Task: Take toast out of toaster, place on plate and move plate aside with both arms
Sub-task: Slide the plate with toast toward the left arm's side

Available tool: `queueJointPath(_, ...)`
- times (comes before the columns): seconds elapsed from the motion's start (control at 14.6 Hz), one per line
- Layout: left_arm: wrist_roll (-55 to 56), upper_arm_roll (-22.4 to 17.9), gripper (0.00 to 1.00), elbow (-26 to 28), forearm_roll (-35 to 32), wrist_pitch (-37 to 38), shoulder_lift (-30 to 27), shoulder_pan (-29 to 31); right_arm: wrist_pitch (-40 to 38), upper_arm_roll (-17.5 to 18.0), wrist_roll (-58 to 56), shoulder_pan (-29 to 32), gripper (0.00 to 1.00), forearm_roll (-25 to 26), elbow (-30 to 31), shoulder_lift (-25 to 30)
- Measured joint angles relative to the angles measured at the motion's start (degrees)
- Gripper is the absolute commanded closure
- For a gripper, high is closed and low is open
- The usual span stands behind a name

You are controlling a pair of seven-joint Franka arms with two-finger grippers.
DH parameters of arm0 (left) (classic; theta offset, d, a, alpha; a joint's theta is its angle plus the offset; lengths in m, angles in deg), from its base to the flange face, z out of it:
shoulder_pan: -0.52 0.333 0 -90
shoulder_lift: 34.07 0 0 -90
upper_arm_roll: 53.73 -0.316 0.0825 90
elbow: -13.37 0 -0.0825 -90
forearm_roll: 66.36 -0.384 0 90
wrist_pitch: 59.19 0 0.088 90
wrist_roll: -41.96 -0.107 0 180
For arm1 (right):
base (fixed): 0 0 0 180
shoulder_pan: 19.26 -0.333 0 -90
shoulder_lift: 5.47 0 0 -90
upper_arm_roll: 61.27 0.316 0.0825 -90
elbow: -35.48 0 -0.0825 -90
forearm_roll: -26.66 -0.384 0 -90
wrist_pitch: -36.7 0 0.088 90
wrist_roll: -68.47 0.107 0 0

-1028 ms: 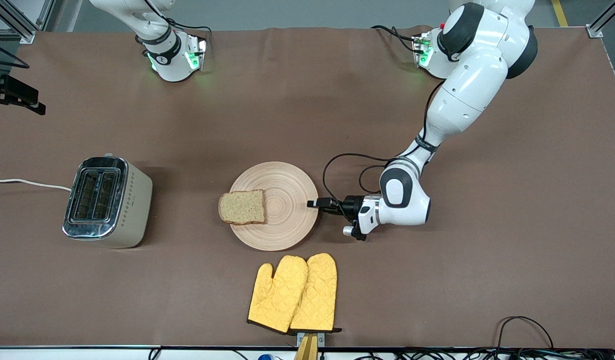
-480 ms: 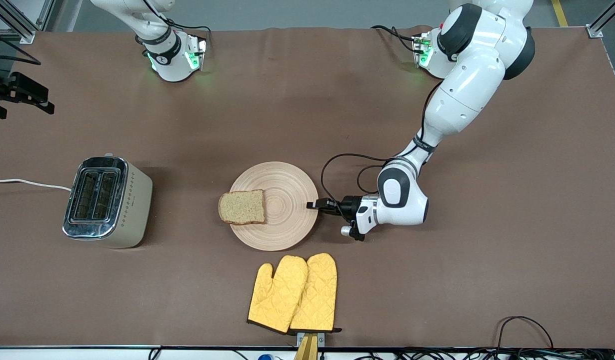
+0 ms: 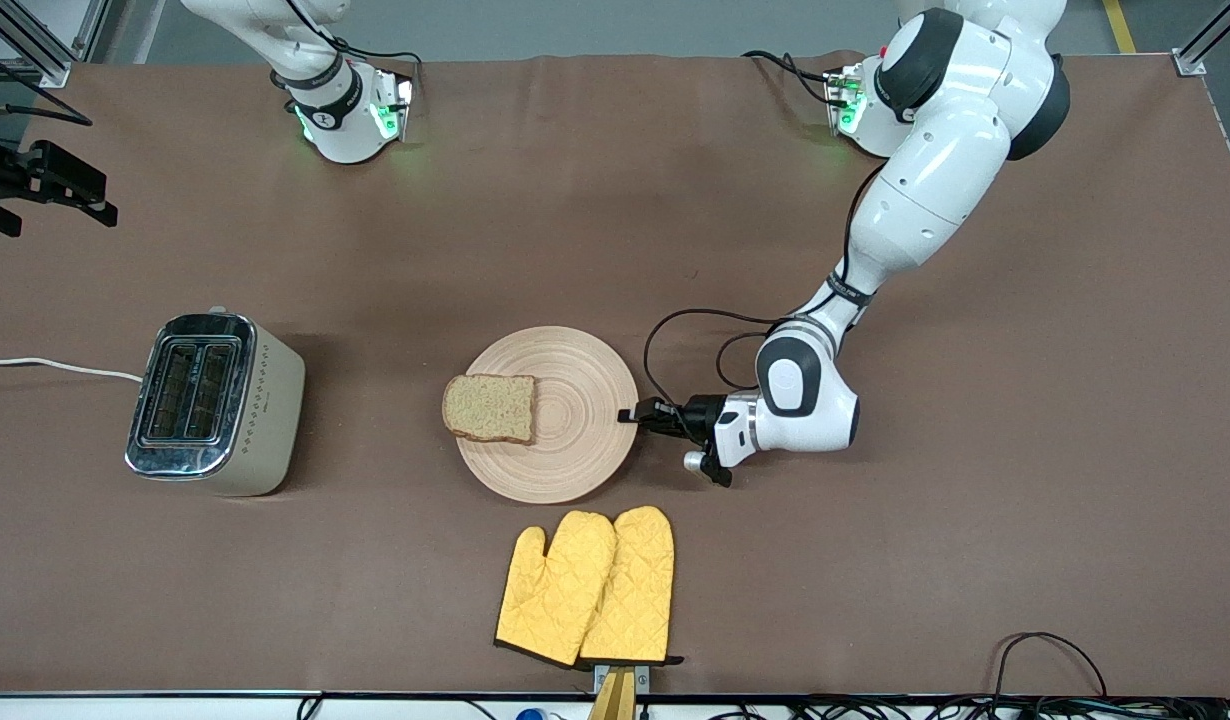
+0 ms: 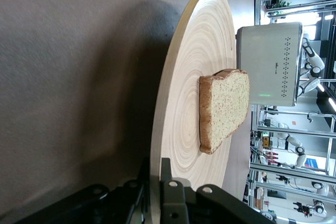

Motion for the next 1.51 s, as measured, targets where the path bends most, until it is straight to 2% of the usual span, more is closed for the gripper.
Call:
queueJointPath(0.34, 1.5, 0.2, 1.0, -1.9, 0.0, 1.6, -2.8, 5.3, 0.1, 0.6, 0.0, -0.1, 0.0, 0.0, 0.0, 0.0)
queueJointPath(0.55, 5.9, 0.2, 1.0, -1.9, 0.0, 5.6, -7.3, 10.7, 0.1, 0.6, 0.0, -0.1, 0.0, 0.0, 0.0, 0.0)
queueJointPath(0.75, 6.7, 0.1, 1.0, -1.7, -0.7, 12.8, -9.5, 18.0, 0.1, 0.6, 0.0, -0.1, 0.0, 0.0, 0.0, 0.0)
queueJointPath(1.03, 6.7, 0.0, 1.0, -1.0, -8.2, 18.7, -9.5, 27.4, 0.2, 0.7, 0.0, -0.1, 0.0, 0.0, 0.0, 0.0)
queueJointPath(1.23, 6.6, -0.2, 1.0, 0.5, -9.9, 22.0, -9.4, 33.5, 0.3, 0.7, 0.0, -0.1, 0.0, 0.0, 0.0, 0.0)
queueJointPath(1.51, 6.5, -0.5, 1.0, 1.7, -18.1, 25.6, -8.9, 41.4, 0.3, 0.7, 0.0, -0.1, 0.0, 0.0, 0.0, 0.0)
